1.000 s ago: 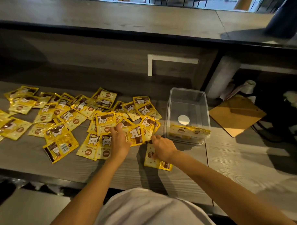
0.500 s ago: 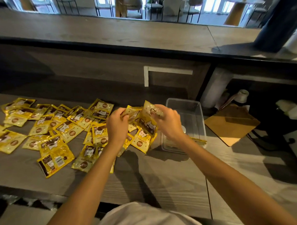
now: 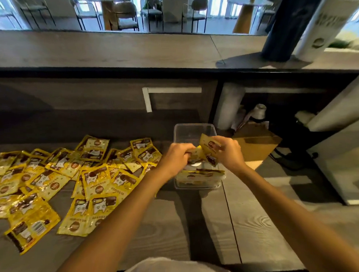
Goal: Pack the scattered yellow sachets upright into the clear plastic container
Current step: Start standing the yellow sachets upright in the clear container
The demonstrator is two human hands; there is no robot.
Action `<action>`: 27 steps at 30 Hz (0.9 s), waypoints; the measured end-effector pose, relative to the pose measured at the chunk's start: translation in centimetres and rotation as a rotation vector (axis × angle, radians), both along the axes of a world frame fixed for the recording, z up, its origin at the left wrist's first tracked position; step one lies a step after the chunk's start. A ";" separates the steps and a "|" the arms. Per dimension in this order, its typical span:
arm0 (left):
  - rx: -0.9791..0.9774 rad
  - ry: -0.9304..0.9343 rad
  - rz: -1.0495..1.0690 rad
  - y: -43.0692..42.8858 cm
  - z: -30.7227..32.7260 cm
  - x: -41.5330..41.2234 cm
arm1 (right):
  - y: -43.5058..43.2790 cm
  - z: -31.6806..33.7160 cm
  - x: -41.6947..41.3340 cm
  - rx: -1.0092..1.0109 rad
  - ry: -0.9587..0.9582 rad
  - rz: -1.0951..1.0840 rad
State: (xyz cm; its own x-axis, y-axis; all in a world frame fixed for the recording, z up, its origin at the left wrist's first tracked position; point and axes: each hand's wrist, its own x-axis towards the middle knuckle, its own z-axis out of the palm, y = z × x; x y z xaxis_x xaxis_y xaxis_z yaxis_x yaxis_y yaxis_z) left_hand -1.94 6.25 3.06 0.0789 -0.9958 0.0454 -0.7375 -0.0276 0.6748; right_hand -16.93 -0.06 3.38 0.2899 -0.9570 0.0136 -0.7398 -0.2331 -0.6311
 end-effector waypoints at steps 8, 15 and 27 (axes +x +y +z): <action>0.340 -0.145 -0.208 -0.1 -1.9 0.0 | 1.1 -1.4 -2.0 0.157 0.123 0.247; 0.346 -0.183 -0.186 0.4 -2.6 0.3 | 1.2 -2.3 -2.5 0.223 0.193 0.321; 0.303 -0.194 -0.180 0.9 -2.5 0.3 | 1.6 -1.6 -2.5 0.213 0.294 0.425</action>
